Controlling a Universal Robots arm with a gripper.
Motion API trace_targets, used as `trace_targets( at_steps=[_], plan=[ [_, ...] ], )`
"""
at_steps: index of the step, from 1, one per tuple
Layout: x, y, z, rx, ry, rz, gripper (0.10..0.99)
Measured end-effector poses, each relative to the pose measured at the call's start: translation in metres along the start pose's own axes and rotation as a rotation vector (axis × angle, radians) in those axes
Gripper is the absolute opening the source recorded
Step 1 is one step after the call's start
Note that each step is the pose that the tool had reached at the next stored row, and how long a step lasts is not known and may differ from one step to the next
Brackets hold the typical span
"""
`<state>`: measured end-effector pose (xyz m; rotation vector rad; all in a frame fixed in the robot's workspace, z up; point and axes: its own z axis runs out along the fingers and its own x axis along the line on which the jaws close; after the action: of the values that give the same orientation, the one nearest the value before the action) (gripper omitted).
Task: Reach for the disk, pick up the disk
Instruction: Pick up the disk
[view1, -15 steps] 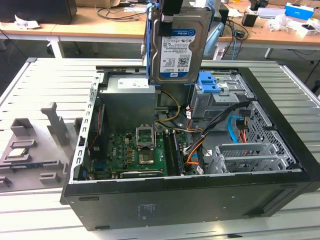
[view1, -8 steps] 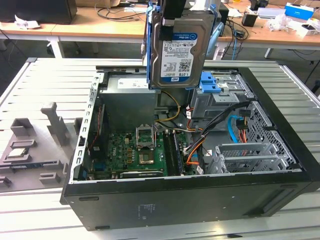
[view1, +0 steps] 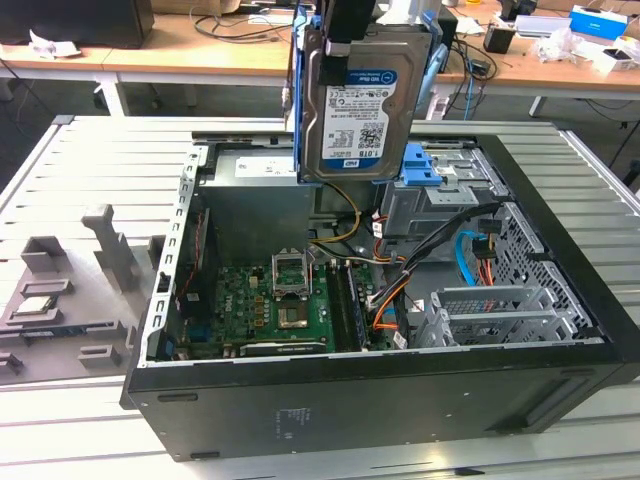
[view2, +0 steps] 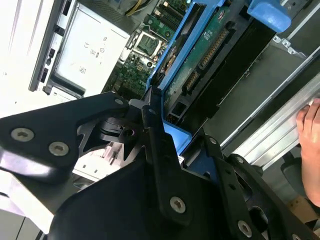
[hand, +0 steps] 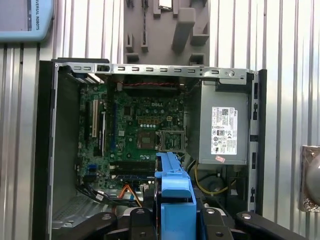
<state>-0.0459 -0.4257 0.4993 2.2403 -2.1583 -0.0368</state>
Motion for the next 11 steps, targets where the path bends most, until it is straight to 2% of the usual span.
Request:
trace_targets(
  at_steps=[11],
  plan=[
    [0.0183, 0.0007, 0.0001, 0.0, 0.0001, 0.0, 0.369]
  ],
)
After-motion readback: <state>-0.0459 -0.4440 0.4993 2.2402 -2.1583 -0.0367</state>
